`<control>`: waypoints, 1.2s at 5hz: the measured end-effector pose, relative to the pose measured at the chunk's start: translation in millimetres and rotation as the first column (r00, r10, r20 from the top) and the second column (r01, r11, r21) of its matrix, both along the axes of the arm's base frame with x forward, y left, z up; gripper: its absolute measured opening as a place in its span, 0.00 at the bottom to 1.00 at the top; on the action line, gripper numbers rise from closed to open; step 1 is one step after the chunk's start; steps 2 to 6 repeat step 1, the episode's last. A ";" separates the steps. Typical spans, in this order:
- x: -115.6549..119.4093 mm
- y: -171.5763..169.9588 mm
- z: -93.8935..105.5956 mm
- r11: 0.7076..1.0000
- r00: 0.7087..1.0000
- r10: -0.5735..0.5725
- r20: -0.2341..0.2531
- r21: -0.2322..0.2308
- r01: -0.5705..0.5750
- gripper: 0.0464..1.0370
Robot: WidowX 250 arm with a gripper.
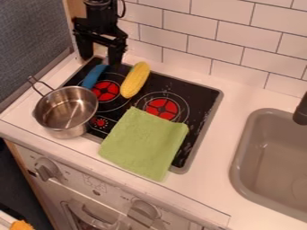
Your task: Move the fork on top of the piece of cloth to the left side of the burner
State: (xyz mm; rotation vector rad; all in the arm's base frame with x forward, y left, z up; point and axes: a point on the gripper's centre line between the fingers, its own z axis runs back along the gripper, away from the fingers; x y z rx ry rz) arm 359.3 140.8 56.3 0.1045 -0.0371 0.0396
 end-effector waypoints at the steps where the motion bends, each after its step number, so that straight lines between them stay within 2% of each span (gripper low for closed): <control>1: -0.3 -2.9 -1.7 1.000 1.000 -0.010 0.004 -0.015 0.010 0.96; 6: -0.3 -2.9 -1.7 1.000 1.000 -0.010 0.004 -0.015 0.010 0.96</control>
